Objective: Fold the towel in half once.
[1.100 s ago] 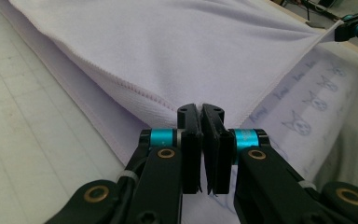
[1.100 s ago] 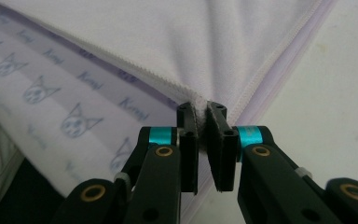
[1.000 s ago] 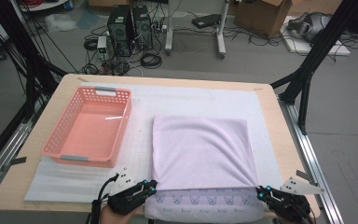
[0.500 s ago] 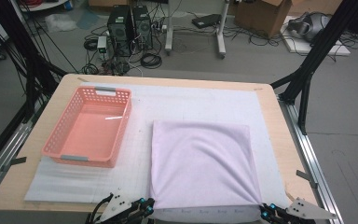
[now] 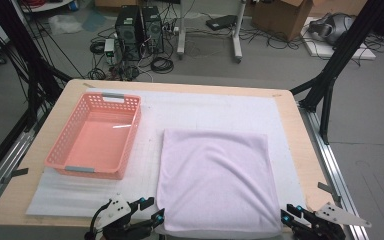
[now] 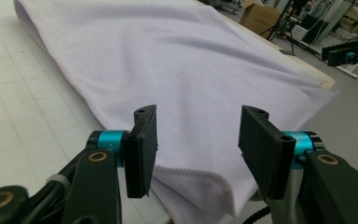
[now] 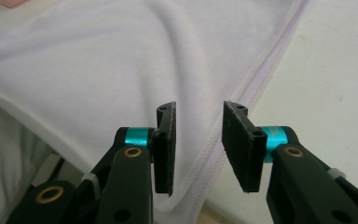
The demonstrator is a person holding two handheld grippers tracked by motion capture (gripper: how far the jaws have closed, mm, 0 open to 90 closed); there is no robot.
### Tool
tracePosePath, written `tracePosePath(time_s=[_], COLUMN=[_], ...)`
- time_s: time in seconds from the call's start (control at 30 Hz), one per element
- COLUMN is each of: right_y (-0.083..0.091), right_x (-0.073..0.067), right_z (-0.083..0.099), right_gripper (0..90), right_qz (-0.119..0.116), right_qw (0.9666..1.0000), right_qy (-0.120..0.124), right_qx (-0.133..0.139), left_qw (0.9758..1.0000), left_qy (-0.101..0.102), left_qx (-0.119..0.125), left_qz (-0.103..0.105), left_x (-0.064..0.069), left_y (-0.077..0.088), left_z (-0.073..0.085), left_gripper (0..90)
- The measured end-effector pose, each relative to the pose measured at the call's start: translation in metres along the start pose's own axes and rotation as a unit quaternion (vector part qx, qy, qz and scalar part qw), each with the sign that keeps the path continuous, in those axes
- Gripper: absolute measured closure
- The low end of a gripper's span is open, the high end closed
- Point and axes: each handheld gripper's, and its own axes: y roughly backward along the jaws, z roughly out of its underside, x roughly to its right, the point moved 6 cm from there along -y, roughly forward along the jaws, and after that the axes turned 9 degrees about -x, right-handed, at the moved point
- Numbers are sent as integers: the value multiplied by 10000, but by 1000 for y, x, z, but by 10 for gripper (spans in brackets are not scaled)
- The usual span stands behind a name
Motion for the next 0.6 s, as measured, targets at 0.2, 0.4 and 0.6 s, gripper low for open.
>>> tracePosePath(time_s=[0.2,0.4,0.6], right_y=[-17,-33,-56], right_x=[14,31,43], right_z=[-13,-29,-51], right_gripper=[680,679,701], right_qz=[167,248,247], right_qw=[9998,9996,9996], right_qy=[-70,-134,-80], right_qx=[-56,-27,-83], left_qw=[10000,10000,10000], left_qy=[53,37,46], left_qx=[5,-18,-38], left_qz=[10,35,60], left_x=[-17,-32,-45], left_y=[-15,-31,-47], left_z=[-12,-25,-38], left_gripper=[466,457,457])
